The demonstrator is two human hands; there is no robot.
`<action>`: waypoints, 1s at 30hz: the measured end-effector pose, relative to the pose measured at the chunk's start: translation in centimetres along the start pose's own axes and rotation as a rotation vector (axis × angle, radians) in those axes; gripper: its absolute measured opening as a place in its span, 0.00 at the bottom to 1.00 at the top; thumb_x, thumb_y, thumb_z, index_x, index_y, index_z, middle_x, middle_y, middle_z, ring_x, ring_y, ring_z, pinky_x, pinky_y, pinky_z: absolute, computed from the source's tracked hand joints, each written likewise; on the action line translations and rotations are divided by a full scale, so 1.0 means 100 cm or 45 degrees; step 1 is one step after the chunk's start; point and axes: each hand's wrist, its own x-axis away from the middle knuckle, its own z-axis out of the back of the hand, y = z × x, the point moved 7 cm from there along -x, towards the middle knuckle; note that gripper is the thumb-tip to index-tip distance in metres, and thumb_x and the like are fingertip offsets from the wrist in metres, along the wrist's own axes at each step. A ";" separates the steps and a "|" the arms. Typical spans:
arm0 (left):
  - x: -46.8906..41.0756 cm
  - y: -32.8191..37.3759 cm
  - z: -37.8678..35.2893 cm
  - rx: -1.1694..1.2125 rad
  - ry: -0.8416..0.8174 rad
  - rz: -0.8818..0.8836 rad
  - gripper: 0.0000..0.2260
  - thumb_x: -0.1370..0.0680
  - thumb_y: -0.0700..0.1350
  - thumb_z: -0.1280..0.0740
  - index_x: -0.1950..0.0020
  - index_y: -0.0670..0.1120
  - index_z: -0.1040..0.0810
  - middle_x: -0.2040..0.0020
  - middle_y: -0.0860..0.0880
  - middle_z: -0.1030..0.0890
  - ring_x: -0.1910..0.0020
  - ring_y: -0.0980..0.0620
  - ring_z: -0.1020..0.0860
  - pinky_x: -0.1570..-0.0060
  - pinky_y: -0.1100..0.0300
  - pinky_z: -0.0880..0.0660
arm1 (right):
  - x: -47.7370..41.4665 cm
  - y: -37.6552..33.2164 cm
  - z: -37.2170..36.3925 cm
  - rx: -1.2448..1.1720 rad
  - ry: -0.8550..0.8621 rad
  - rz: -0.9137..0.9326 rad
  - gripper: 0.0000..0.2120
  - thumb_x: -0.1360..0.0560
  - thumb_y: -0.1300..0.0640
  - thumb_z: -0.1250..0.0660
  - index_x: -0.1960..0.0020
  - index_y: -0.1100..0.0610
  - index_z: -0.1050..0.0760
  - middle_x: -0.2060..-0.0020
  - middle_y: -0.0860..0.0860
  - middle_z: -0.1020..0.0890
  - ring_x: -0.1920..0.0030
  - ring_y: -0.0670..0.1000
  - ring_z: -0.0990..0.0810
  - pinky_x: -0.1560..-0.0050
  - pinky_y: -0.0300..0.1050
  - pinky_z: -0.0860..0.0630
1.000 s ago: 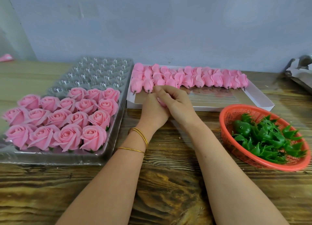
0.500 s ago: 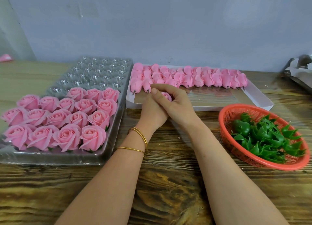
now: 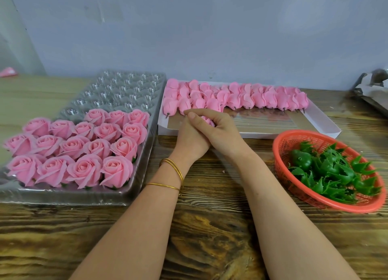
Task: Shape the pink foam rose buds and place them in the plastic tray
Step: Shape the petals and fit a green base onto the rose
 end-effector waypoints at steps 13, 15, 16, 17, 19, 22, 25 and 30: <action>0.000 0.001 0.002 -0.008 -0.035 -0.036 0.14 0.21 0.37 0.40 0.65 0.50 0.30 0.68 0.59 0.32 0.66 0.57 0.31 0.65 0.75 0.37 | 0.003 0.003 -0.002 0.374 -0.054 0.005 0.31 0.22 0.41 0.36 0.25 0.57 0.34 0.28 0.51 0.29 0.31 0.42 0.33 0.34 0.35 0.39; 0.001 0.003 0.004 -0.003 -0.015 -0.030 0.16 0.21 0.38 0.40 0.67 0.51 0.32 0.69 0.60 0.33 0.68 0.64 0.35 0.66 0.77 0.37 | 0.005 -0.004 -0.001 0.373 -0.015 0.092 0.29 0.22 0.44 0.35 0.30 0.65 0.30 0.32 0.58 0.25 0.35 0.45 0.28 0.45 0.32 0.34; 0.000 0.003 0.006 0.010 -0.002 -0.023 0.16 0.21 0.38 0.39 0.67 0.51 0.32 0.69 0.60 0.33 0.68 0.64 0.35 0.66 0.77 0.36 | 0.007 -0.008 -0.001 0.346 0.015 0.156 0.27 0.21 0.47 0.34 0.36 0.70 0.28 0.38 0.64 0.22 0.40 0.49 0.27 0.50 0.34 0.32; 0.000 0.003 0.006 0.023 0.000 0.000 0.15 0.20 0.38 0.39 0.67 0.50 0.32 0.69 0.59 0.33 0.68 0.62 0.34 0.67 0.76 0.36 | 0.009 -0.013 -0.001 0.308 0.040 0.197 0.26 0.22 0.49 0.34 0.41 0.73 0.27 0.44 0.68 0.21 0.43 0.52 0.28 0.51 0.38 0.31; -0.001 -0.001 0.006 0.045 -0.004 0.048 0.15 0.21 0.40 0.40 0.67 0.50 0.31 0.70 0.57 0.32 0.66 0.53 0.28 0.69 0.70 0.37 | 0.009 -0.014 -0.002 0.223 0.066 0.158 0.25 0.23 0.46 0.35 0.45 0.70 0.24 0.47 0.64 0.19 0.49 0.53 0.22 0.49 0.43 0.27; 0.002 -0.005 0.010 0.124 0.045 0.127 0.16 0.23 0.41 0.39 0.71 0.51 0.33 0.72 0.55 0.29 0.67 0.50 0.26 0.69 0.62 0.32 | 0.005 -0.007 -0.001 0.037 0.133 -0.025 0.29 0.25 0.39 0.39 0.50 0.67 0.22 0.52 0.59 0.16 0.49 0.51 0.18 0.39 0.53 0.25; 0.007 0.005 0.015 0.055 0.082 0.057 0.18 0.26 0.41 0.40 0.74 0.54 0.37 0.75 0.58 0.33 0.73 0.61 0.33 0.72 0.73 0.36 | 0.003 -0.008 0.004 -0.006 0.274 -0.019 0.34 0.26 0.40 0.41 0.50 0.74 0.26 0.52 0.69 0.20 0.46 0.63 0.21 0.41 0.62 0.26; 0.005 -0.001 0.012 -0.062 0.036 0.074 0.10 0.25 0.38 0.36 0.65 0.45 0.22 0.67 0.48 0.20 0.62 0.45 0.23 0.67 0.63 0.41 | 0.003 -0.006 0.005 0.130 0.331 0.083 0.21 0.20 0.54 0.38 0.70 0.61 0.29 0.75 0.50 0.24 0.69 0.53 0.29 0.65 0.49 0.30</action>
